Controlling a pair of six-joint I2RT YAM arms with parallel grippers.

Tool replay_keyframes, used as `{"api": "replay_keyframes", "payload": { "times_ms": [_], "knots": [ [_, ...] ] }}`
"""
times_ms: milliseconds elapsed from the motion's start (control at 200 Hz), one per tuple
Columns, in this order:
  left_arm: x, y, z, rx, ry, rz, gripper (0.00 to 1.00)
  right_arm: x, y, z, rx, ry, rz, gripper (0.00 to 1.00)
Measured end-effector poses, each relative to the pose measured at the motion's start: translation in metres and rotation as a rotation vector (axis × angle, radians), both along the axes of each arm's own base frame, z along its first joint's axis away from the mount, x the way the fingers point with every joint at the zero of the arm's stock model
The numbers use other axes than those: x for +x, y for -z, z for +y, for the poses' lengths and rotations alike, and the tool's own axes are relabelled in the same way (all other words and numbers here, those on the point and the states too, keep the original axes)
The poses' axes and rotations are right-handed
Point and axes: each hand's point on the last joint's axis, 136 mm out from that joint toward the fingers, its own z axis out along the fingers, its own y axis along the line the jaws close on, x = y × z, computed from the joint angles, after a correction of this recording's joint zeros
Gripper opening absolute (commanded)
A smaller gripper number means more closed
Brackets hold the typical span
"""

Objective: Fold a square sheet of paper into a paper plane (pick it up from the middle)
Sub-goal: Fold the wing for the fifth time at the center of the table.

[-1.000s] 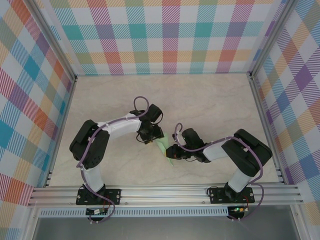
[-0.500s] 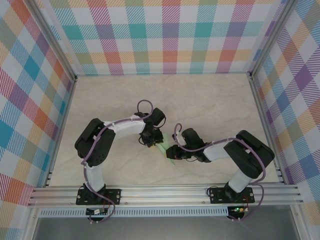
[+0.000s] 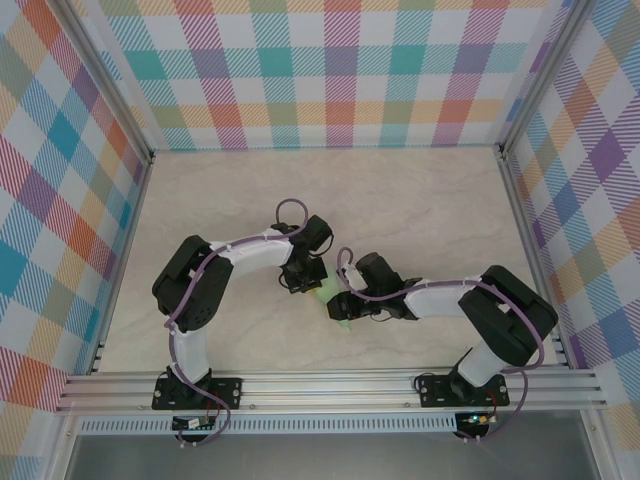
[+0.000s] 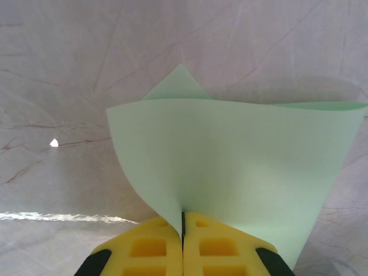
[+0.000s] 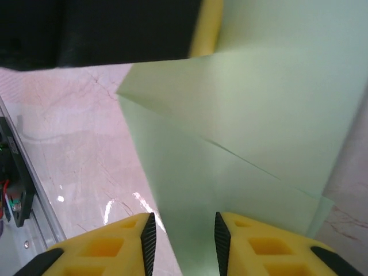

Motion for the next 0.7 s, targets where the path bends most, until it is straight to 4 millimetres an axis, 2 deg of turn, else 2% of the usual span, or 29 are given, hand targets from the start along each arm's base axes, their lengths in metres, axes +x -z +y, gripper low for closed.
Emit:
{"api": "replay_keyframes", "payload": {
  "times_ms": [430,700],
  "knots": [
    [0.004,-0.008,-0.010,-0.036,0.004,-0.002,0.02,-0.013,0.002,-0.004,-0.271,-0.134,-0.321,0.47],
    [0.003,-0.010,-0.014,-0.057,0.009,0.007,0.02,-0.002,0.005,-0.001,-0.417,-0.143,-0.476,0.43]
  ]
}}
